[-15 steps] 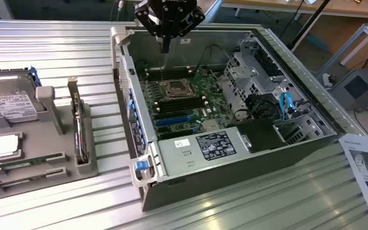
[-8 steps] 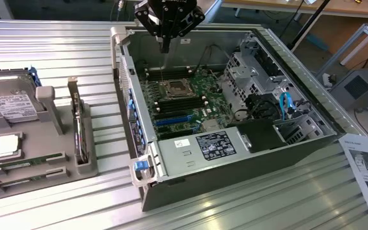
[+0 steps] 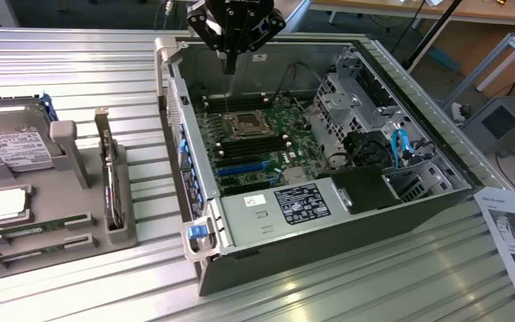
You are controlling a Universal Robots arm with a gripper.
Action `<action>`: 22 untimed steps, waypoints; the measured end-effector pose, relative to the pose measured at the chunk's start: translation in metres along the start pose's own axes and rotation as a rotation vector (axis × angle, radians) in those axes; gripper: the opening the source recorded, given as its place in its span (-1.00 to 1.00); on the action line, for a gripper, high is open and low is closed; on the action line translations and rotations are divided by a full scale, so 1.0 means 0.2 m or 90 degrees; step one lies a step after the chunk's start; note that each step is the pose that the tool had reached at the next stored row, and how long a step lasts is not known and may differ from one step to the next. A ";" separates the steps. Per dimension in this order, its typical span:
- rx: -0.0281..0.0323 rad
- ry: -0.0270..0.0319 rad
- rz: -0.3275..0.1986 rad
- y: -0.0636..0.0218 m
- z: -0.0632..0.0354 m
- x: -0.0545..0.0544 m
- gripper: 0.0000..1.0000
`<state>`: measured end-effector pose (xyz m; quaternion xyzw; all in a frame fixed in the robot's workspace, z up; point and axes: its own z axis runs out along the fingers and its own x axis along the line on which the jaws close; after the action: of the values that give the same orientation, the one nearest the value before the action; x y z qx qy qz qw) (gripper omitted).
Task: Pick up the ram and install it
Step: 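Reach for the ram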
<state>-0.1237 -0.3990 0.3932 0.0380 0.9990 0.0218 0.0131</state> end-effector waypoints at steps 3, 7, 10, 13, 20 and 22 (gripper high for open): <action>0.0001 0.0001 0.000 -0.003 -0.001 0.05 -0.79; 0.0001 0.0001 0.000 -0.006 -0.002 0.09 -0.79; 0.0001 0.0001 0.000 -0.009 -0.002 0.11 -0.79; 0.0001 0.0000 0.000 -0.011 -0.003 0.14 -0.79; 0.0001 0.0001 0.000 -0.016 -0.004 0.21 -0.79; 0.0001 0.0000 0.000 -0.017 -0.004 0.23 -0.79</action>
<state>-0.1697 -0.3990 0.3927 0.0379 0.9990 0.0217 0.0131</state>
